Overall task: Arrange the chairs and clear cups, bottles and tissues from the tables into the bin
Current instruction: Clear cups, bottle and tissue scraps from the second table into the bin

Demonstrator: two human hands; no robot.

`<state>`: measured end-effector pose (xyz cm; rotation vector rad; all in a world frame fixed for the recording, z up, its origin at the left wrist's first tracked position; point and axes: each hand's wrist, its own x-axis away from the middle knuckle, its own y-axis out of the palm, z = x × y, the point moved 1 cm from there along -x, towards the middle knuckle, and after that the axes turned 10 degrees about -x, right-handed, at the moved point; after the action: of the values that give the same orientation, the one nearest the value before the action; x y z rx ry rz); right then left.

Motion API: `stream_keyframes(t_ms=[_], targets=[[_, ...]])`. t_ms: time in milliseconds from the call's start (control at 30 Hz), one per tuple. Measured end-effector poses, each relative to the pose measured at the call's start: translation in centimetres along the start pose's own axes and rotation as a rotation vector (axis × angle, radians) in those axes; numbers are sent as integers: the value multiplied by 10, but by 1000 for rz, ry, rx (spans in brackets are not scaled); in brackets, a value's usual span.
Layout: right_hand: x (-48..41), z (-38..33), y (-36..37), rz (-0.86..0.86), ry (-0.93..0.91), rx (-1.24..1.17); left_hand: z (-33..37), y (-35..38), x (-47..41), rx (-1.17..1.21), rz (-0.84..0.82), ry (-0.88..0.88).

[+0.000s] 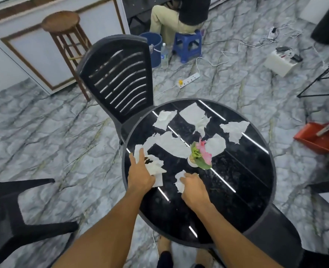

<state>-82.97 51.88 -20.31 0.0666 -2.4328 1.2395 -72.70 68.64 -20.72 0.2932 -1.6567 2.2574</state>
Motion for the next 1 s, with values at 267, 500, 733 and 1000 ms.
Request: stream_keyframes(t_ms=[267,500,733,1000], targets=[[-15,6,17,123,263,-323,-13,11,-2,-8,47,197],[1,0,9,301,325,-664,14,26,28,147,-107,459],[40,25,-1,306,405,-913,49,35,43,176,-166,527],[148,81,-23,707,497,-948,121,55,120,107,-274,766]])
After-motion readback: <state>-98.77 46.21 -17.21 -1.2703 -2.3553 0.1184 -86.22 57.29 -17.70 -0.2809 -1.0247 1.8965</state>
